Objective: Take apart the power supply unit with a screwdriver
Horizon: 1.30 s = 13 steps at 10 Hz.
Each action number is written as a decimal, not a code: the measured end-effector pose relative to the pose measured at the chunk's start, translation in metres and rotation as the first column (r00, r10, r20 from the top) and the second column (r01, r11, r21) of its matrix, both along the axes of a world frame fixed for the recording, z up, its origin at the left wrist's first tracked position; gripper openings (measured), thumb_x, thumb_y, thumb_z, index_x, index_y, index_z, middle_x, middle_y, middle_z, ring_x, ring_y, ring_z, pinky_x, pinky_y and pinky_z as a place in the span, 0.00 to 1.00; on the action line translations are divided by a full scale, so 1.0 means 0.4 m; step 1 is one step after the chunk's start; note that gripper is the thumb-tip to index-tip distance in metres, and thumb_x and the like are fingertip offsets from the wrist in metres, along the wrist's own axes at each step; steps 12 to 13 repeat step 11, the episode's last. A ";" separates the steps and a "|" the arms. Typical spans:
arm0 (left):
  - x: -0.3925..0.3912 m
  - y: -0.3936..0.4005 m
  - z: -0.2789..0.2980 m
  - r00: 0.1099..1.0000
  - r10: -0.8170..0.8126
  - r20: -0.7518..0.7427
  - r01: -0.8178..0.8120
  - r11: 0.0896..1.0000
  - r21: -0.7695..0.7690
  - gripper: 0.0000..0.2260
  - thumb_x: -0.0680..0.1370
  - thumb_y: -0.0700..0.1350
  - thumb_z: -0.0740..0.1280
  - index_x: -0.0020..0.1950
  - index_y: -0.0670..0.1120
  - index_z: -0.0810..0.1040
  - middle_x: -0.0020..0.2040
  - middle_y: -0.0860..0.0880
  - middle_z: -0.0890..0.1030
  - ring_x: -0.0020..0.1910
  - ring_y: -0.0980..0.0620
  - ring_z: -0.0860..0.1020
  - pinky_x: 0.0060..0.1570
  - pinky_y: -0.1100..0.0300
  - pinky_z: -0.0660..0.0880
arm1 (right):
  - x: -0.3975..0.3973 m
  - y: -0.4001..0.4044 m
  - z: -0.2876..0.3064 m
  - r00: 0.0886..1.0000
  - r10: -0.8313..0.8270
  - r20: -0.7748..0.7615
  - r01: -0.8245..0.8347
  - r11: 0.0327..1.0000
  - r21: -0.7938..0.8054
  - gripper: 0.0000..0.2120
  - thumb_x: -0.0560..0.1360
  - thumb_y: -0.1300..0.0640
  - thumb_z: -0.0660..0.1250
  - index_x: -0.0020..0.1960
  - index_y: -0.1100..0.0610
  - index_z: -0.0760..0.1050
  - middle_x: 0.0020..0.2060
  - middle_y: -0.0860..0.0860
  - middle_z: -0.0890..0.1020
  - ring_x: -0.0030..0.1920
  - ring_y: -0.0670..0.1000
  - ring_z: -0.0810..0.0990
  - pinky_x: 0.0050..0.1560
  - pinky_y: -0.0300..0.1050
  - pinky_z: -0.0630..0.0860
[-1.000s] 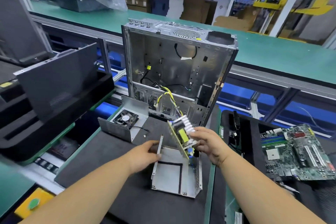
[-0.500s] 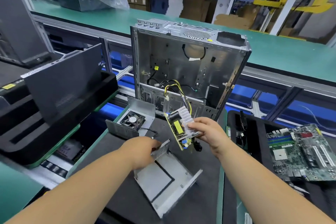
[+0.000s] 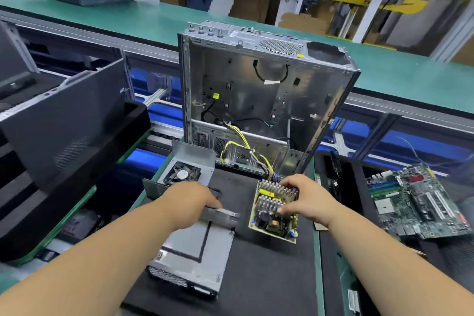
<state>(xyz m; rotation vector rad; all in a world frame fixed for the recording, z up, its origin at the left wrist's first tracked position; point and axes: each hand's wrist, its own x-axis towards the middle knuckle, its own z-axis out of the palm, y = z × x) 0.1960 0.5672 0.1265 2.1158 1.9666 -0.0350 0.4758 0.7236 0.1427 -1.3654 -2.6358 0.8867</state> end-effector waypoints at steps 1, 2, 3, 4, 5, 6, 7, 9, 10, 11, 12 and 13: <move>-0.018 0.012 -0.003 0.999 -0.033 -0.008 0.033 0.999 -0.003 0.32 0.70 0.32 0.58 0.64 0.65 0.75 0.57 0.53 0.80 0.59 0.48 0.76 0.53 0.51 0.77 | -0.011 -0.016 -0.023 0.997 0.014 0.070 -0.015 1.000 0.021 0.34 0.64 0.48 0.80 0.67 0.48 0.74 0.61 0.44 0.74 0.64 0.47 0.74 0.65 0.43 0.70; -0.024 0.018 -0.009 0.994 -0.087 -0.070 0.086 0.996 -0.013 0.30 0.71 0.32 0.58 0.64 0.62 0.76 0.58 0.54 0.78 0.59 0.48 0.75 0.52 0.51 0.76 | -0.027 -0.030 -0.039 0.997 -0.025 0.080 0.022 0.999 0.029 0.35 0.65 0.50 0.80 0.68 0.49 0.72 0.66 0.46 0.74 0.65 0.48 0.73 0.65 0.44 0.70; -0.030 0.018 -0.023 0.995 -0.087 -0.041 0.088 0.996 0.016 0.22 0.76 0.37 0.61 0.63 0.59 0.78 0.58 0.56 0.76 0.60 0.49 0.73 0.52 0.54 0.74 | -0.042 -0.034 -0.047 0.994 -0.034 0.100 0.028 0.998 0.060 0.34 0.66 0.50 0.80 0.69 0.49 0.72 0.66 0.46 0.74 0.66 0.49 0.73 0.65 0.45 0.71; -0.040 0.020 -0.017 0.995 -0.095 -0.028 0.097 0.992 0.082 0.13 0.80 0.53 0.63 0.64 0.60 0.78 0.57 0.59 0.76 0.60 0.53 0.70 0.55 0.60 0.65 | -0.052 -0.032 -0.051 0.992 -0.050 0.119 0.041 0.996 0.079 0.35 0.66 0.50 0.80 0.70 0.49 0.71 0.67 0.47 0.73 0.67 0.50 0.73 0.65 0.45 0.71; -0.042 0.025 -0.008 0.981 -0.135 -0.137 0.153 0.980 0.126 0.15 0.78 0.62 0.62 0.61 0.60 0.79 0.53 0.58 0.78 0.56 0.55 0.72 0.61 0.54 0.59 | -0.056 -0.029 -0.056 0.990 -0.061 0.127 0.051 0.995 0.082 0.36 0.66 0.49 0.80 0.70 0.49 0.71 0.68 0.47 0.73 0.67 0.50 0.72 0.65 0.44 0.71; -0.024 0.034 -0.004 0.983 -0.145 -0.112 0.163 0.971 0.175 0.15 0.77 0.62 0.63 0.59 0.60 0.79 0.50 0.58 0.79 0.54 0.56 0.71 0.60 0.54 0.56 | -0.058 -0.027 -0.063 0.988 -0.081 0.134 0.071 0.994 0.081 0.36 0.65 0.49 0.80 0.71 0.48 0.70 0.67 0.46 0.73 0.67 0.49 0.72 0.65 0.44 0.70; -0.005 0.042 -0.006 0.983 -0.163 -0.083 0.175 0.971 0.163 0.12 0.78 0.60 0.63 0.57 0.59 0.80 0.48 0.57 0.78 0.52 0.55 0.72 0.59 0.54 0.55 | -0.059 -0.029 -0.070 0.985 -0.106 0.137 0.096 0.992 0.076 0.37 0.66 0.50 0.80 0.71 0.48 0.70 0.68 0.47 0.72 0.68 0.50 0.71 0.65 0.44 0.70; -0.012 0.047 -0.028 0.994 -0.078 -0.073 0.092 0.974 0.207 0.10 0.80 0.56 0.61 0.52 0.57 0.81 0.44 0.58 0.71 0.48 0.55 0.73 0.58 0.55 0.56 | -0.059 -0.043 -0.071 0.978 -0.104 0.178 0.089 0.992 0.090 0.40 0.69 0.50 0.78 0.76 0.49 0.65 0.72 0.50 0.70 0.71 0.53 0.68 0.69 0.48 0.69; -0.009 0.048 -0.027 0.999 -0.035 -0.034 0.041 0.979 0.197 0.10 0.80 0.57 0.62 0.54 0.58 0.81 0.47 0.58 0.74 0.52 0.55 0.74 0.56 0.56 0.56 | -0.060 -0.063 -0.038 0.975 -0.147 0.164 0.134 0.987 0.086 0.41 0.70 0.48 0.77 0.78 0.50 0.61 0.73 0.51 0.68 0.72 0.54 0.67 0.71 0.49 0.67; -0.011 0.040 -0.016 0.999 -0.019 0.026 0.013 0.978 0.209 0.13 0.79 0.59 0.63 0.59 0.58 0.79 0.53 0.58 0.76 0.57 0.56 0.73 0.60 0.56 0.59 | -0.046 -0.092 0.037 0.948 -0.297 -0.115 0.312 0.937 0.156 0.21 0.76 0.47 0.71 0.66 0.50 0.75 0.61 0.48 0.78 0.62 0.51 0.77 0.63 0.48 0.73; -0.011 0.040 -0.016 0.999 -0.019 0.026 0.013 0.978 0.209 0.13 0.79 0.59 0.63 0.59 0.58 0.79 0.53 0.58 0.76 0.57 0.56 0.73 0.60 0.56 0.59 | -0.046 -0.092 0.037 0.948 -0.297 -0.115 0.312 0.937 0.156 0.21 0.76 0.47 0.71 0.66 0.50 0.75 0.61 0.48 0.78 0.62 0.51 0.77 0.63 0.48 0.73; -0.011 0.040 -0.016 0.999 -0.019 0.026 0.013 0.978 0.209 0.13 0.79 0.59 0.63 0.59 0.58 0.79 0.53 0.58 0.76 0.57 0.56 0.73 0.60 0.56 0.59 | -0.046 -0.092 0.037 0.948 -0.297 -0.115 0.312 0.937 0.156 0.21 0.76 0.47 0.71 0.66 0.50 0.75 0.61 0.48 0.78 0.62 0.51 0.77 0.63 0.48 0.73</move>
